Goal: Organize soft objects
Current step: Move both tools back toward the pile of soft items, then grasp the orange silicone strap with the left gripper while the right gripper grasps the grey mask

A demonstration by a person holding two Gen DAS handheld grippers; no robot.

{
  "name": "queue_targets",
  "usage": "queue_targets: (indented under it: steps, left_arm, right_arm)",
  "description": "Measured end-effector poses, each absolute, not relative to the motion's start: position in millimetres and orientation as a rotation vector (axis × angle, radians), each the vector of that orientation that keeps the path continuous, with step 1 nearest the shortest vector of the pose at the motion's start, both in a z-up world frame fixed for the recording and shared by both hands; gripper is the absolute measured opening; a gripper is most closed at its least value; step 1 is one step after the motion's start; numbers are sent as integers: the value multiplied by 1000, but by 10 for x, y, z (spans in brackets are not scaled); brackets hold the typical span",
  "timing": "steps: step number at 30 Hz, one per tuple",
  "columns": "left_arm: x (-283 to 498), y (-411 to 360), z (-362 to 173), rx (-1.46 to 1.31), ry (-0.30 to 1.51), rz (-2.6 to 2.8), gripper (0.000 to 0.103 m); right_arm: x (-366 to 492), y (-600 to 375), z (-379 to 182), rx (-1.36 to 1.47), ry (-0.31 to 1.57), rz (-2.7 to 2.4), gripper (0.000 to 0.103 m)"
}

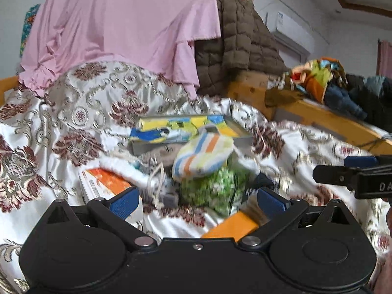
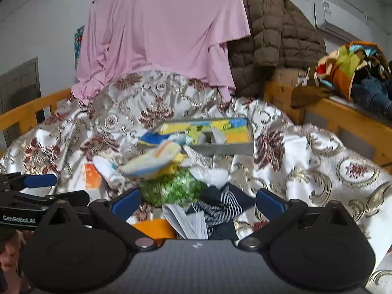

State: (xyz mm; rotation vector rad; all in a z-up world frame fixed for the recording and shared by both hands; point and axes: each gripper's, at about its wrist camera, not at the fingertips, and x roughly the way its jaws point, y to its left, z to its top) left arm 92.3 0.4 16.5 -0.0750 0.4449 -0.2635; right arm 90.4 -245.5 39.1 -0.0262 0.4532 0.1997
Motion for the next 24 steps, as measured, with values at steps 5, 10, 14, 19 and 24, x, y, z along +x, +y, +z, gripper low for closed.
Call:
queue_targets:
  steps: [5,10,14,19,24]
  left_arm:
    - [1025,-57,2,-20,507,-316,102]
    - [1143,-108,-166,0,588,-379,102]
    - [1228,-185,-274,32,625,-425,102]
    - [1376,-308,-401,92,662,-493,102]
    - [1543,-419,-528,159,730,-560,102]
  right_arm:
    - [1017,-2527,157,-6,519,196,103]
    - [1125,-2612,19,50,581,228,103]
    - [1218,-2627,-66,68,622,243,103]
    - [1349,-2634,-159,90,658,253,103]
    - [1461,-2644,-241,131,687,279,102]
